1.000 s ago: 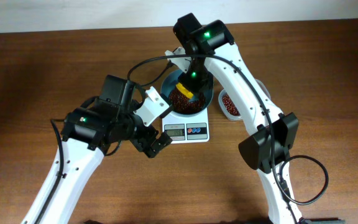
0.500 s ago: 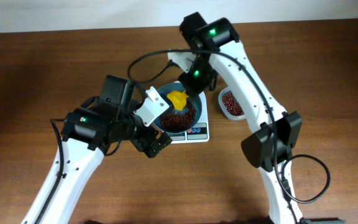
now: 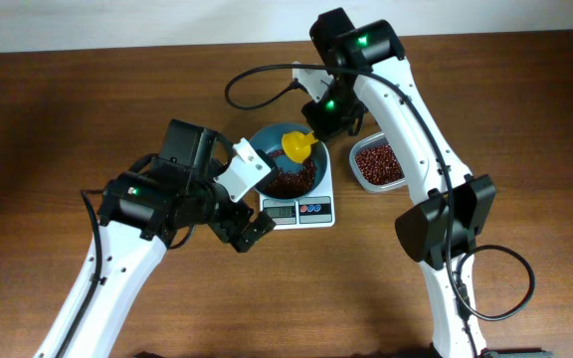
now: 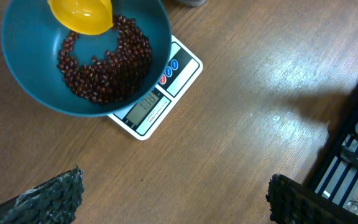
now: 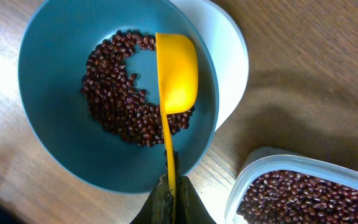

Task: Scoop item into bowl and weigh 50g on scale

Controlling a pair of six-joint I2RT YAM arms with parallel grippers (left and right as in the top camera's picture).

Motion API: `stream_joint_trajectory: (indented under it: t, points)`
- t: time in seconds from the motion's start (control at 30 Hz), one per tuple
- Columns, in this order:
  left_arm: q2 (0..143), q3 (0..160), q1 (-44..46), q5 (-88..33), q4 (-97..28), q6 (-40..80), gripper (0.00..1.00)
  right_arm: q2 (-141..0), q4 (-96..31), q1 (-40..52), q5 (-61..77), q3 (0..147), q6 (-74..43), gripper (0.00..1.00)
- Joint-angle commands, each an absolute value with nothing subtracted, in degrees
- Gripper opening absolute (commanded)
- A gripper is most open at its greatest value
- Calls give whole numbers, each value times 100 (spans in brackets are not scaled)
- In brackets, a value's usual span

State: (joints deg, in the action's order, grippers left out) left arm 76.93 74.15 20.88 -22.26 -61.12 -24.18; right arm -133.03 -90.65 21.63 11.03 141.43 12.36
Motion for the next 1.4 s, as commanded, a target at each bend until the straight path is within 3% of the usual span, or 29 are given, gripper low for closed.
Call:
stream_joint_trajectory:
  t: [0.0, 0.57, 0.9, 1.37]
  points:
    - [7679, 7496, 2099, -2300, -6121, -2364, 99, -13268, -8993, 2091, 517, 14208, 950, 4]
    - [7679, 7496, 2099, -2300, -6121, -2362, 99, -13244, -9043, 2093, 609, 14296, 945, 4]
    - [7679, 7496, 2099, -2300, -6121, -2364, 99, -13181, -9242, 2091, 1337, 15417, 1199, 4]
    - [7679, 7496, 2099, -2300, -6121, -2364, 99, -13181, -9710, 1511, 1352, 16733, 998, 4]
